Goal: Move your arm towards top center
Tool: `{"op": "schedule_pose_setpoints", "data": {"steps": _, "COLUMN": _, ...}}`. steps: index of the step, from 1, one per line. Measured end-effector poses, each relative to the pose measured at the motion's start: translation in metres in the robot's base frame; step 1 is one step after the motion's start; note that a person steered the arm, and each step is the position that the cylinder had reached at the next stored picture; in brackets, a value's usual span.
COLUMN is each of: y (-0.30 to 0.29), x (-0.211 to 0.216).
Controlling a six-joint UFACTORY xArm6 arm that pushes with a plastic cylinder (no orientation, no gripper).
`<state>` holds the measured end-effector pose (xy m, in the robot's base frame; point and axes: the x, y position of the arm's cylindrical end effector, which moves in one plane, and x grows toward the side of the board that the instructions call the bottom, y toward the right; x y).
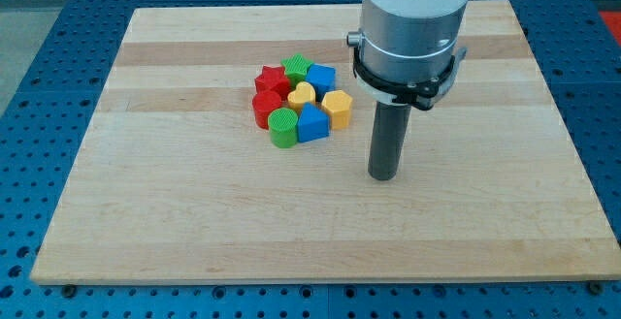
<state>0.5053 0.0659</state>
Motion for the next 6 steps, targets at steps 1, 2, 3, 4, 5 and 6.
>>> {"op": "schedule_pose_setpoints", "data": {"steps": 1, "y": 0.003, "x": -0.009}}
{"op": "schedule_pose_setpoints", "data": {"steps": 2, "y": 0.024, "x": -0.083}}
{"op": "schedule_pose_setpoints", "data": {"steps": 3, "y": 0.032, "x": -0.119}}
{"op": "schedule_pose_setpoints", "data": {"steps": 4, "y": 0.032, "x": -0.122}}
{"op": "schedule_pose_setpoints", "data": {"steps": 5, "y": 0.022, "x": -0.16}}
{"op": "schedule_pose_setpoints", "data": {"steps": 6, "y": 0.017, "x": -0.16}}
